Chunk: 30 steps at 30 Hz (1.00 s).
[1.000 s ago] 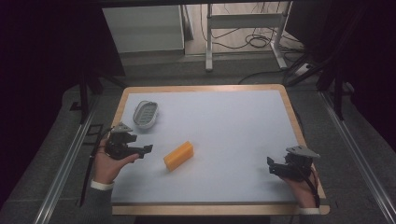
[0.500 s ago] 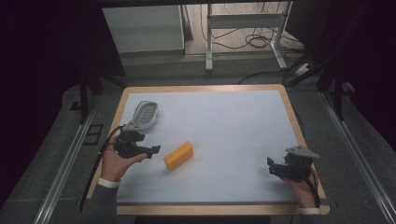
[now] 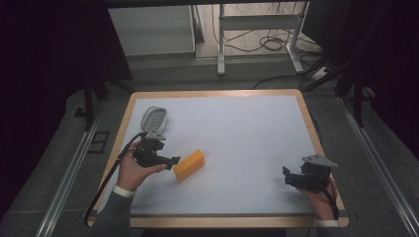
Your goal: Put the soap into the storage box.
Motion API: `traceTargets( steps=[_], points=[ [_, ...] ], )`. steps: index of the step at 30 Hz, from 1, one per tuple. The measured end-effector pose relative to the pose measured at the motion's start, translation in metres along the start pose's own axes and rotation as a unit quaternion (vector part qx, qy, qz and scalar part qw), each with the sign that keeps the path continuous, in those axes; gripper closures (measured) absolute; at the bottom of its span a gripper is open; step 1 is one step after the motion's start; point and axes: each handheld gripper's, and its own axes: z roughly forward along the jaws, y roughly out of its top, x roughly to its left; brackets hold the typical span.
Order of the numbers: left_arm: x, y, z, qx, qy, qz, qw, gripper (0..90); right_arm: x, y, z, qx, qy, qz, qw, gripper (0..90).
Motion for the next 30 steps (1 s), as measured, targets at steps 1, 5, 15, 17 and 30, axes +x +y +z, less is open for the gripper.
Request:
traceTargets(
  steps=[1,5,15,17,30],
  points=[
    [0.000,0.000,0.000,0.000,0.000,0.000,1.0000,18.7,0.000,0.000,0.000,-0.001,0.002,0.000,1.0000,3.4],
    [-0.008,0.005,0.008,0.019,-0.009,0.012,0.9997,19.8,0.000,0.000,0.000,-0.001,0.004,-0.002,1.0000,3.4],
    [-0.015,0.009,0.020,0.031,-0.024,0.021,0.9990,21.9,-0.001,-0.001,0.001,0.001,0.002,-0.004,1.0000,3.4],
    [-0.016,0.010,0.023,0.035,-0.025,0.023,0.9988,22.1,-0.001,-0.001,0.001,0.002,0.001,-0.003,1.0000,3.4],
    [-0.030,0.020,0.053,0.063,-0.028,0.030,0.9971,24.9,-0.002,-0.003,0.003,0.007,-0.001,-0.005,1.0000,3.4]
  ],
)
